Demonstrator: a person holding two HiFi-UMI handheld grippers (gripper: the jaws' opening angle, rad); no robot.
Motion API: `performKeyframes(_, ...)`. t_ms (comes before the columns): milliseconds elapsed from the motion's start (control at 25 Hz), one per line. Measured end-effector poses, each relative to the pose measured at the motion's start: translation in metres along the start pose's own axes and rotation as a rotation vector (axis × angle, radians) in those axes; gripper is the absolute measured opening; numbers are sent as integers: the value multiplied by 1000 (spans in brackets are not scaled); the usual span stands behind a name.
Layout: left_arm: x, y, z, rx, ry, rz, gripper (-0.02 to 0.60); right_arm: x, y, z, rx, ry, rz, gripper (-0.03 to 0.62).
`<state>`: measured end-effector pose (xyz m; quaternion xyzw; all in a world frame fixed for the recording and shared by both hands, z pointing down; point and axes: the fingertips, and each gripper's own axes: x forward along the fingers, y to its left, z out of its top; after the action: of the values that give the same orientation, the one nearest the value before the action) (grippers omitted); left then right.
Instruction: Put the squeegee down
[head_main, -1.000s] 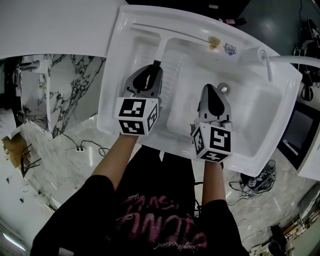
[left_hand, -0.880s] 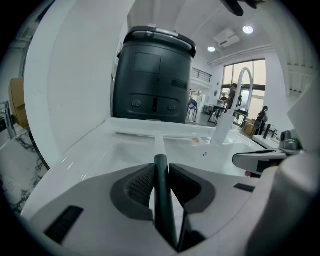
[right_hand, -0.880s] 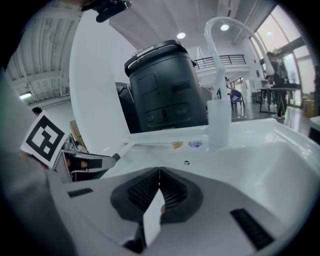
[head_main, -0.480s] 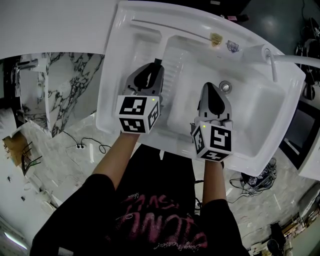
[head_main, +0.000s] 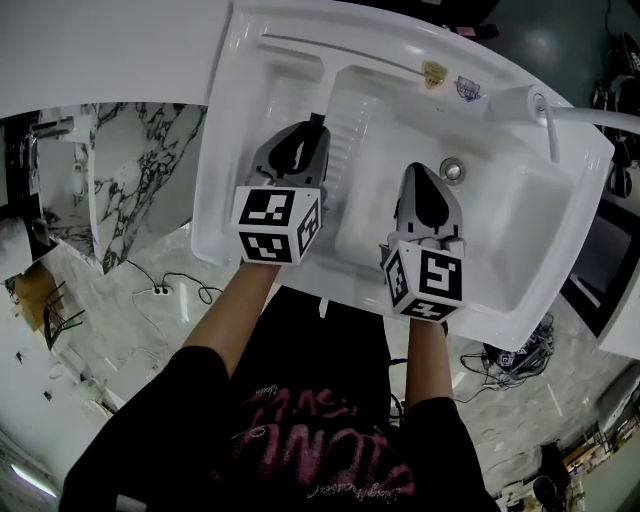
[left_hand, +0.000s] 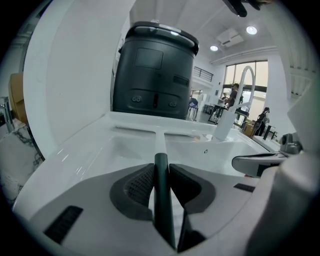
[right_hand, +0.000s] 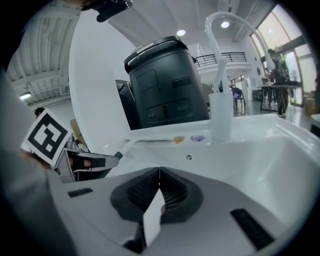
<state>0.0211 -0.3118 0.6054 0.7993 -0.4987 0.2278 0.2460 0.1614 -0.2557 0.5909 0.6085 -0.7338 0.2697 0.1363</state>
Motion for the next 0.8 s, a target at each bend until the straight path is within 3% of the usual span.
performKeyframes(800, -8, -1, 3, 4, -18, -5, 94, -5, 10, -4, -8, -5, 4, 20)
